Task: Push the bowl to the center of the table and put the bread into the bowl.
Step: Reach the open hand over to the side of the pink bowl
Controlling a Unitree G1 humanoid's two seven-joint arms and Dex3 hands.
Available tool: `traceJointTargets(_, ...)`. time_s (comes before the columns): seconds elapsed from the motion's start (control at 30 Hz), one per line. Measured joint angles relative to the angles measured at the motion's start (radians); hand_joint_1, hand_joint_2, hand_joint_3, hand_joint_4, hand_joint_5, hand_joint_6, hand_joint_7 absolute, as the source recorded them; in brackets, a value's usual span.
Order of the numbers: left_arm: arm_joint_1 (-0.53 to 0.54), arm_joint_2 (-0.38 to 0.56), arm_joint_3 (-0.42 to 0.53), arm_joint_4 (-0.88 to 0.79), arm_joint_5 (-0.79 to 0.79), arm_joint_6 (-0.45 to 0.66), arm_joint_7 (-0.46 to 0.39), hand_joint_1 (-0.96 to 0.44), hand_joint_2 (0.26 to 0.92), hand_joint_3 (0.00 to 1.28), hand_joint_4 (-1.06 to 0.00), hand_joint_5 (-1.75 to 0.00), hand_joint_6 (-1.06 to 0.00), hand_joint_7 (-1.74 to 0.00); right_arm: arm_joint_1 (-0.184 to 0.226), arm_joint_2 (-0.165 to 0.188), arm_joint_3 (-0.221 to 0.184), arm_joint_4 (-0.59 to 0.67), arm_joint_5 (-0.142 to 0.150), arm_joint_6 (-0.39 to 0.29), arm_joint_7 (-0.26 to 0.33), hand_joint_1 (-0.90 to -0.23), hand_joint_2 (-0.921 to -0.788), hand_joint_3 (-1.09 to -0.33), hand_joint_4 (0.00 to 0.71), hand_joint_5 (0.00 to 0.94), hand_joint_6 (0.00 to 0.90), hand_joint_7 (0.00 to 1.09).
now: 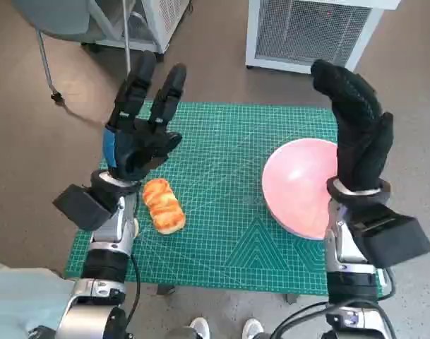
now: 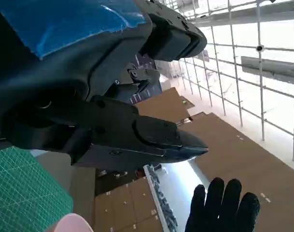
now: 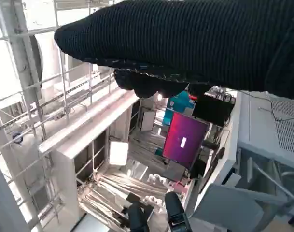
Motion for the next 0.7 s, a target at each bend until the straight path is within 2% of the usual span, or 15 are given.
traceJointTargets(0.7, 0.009, -0.002, -0.005, -0.018, -0.003, 0.006, -0.009, -0.21, 0.921, 0.08, -0.29, 0.00, -0.35, 0.00, 0.035, -0.010, -0.004, -0.034, 0.000, 0.011, -0.009, -0.511, -0.921, -0.806, 0.295, 0.004, -0.001, 0.65)
